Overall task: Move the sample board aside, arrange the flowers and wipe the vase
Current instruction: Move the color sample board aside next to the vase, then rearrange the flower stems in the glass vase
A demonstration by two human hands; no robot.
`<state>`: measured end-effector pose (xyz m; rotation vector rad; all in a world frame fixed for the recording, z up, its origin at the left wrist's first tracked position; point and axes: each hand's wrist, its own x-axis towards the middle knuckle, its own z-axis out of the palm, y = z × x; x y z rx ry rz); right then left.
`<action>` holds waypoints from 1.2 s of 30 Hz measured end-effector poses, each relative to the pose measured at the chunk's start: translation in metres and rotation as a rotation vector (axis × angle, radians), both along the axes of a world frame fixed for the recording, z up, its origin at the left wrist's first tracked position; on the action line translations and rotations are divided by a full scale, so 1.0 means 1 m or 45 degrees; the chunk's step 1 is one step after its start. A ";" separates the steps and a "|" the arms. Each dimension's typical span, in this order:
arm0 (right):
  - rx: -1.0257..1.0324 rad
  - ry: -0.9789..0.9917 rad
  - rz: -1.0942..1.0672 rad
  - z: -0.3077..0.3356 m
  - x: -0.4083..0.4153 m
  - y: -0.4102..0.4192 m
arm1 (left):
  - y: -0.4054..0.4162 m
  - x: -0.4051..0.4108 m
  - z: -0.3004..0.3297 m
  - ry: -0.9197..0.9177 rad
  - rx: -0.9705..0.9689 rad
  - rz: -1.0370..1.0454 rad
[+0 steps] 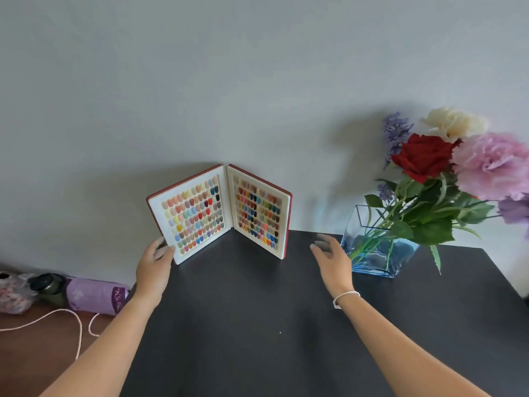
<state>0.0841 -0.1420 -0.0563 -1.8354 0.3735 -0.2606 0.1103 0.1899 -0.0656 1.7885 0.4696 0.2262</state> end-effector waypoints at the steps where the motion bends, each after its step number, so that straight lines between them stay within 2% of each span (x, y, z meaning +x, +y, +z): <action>1: 0.011 0.008 -0.011 -0.003 -0.010 -0.007 | -0.007 -0.007 -0.003 0.010 -0.031 -0.026; 10: 0.125 0.024 -0.206 -0.023 -0.086 -0.081 | -0.108 -0.056 -0.006 0.098 -0.136 -0.370; 21: 0.094 -0.008 -0.362 -0.018 -0.124 -0.172 | -0.243 -0.076 0.006 0.113 -0.177 -0.715; 31: 0.141 0.004 -0.357 -0.031 -0.128 -0.212 | -0.308 -0.079 0.012 0.111 -0.030 -0.818; 36: 0.124 -0.055 -0.321 -0.040 -0.109 -0.226 | -0.329 -0.064 0.008 -0.012 0.049 -0.827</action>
